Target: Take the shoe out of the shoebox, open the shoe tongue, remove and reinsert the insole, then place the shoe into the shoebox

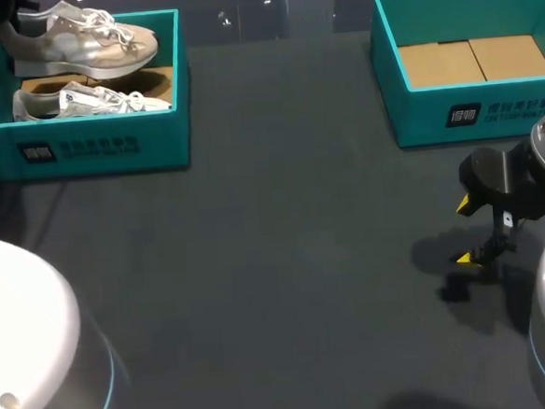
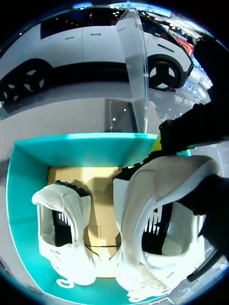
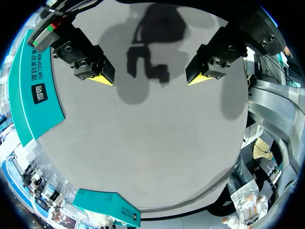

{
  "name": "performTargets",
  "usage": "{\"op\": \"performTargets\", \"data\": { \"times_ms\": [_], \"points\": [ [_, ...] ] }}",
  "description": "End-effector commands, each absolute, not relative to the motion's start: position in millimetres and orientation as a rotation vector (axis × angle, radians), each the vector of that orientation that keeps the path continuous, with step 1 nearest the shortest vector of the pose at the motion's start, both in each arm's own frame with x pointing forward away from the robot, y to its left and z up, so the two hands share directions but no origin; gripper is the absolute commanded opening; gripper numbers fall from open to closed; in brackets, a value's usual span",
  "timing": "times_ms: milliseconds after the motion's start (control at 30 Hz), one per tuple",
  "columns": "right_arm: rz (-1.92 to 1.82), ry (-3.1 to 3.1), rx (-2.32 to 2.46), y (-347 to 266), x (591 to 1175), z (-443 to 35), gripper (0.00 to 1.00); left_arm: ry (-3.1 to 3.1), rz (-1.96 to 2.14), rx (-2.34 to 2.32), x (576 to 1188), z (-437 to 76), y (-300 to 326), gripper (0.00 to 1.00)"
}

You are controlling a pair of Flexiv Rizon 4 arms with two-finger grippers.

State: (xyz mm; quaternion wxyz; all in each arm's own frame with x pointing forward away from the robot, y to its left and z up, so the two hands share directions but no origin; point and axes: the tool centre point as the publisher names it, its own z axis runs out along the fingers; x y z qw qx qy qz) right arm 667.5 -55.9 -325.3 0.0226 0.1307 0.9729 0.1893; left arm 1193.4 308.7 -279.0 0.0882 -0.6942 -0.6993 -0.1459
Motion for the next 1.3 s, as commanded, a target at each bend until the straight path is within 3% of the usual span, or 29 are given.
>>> {"op": "performTargets", "data": {
  "times_ms": [33,1300],
  "points": [
    [0.584,3.01,0.406,-56.0,665.3,-325.0,1.0,-2.078,-0.437,-2.066,1197.3,-284.8,305.0,0.0],
    [0.584,3.01,0.406,-56.0,665.3,-325.0,1.0,-2.122,-0.429,-2.018,1202.8,-338.7,291.7,0.0]
  ]
}}
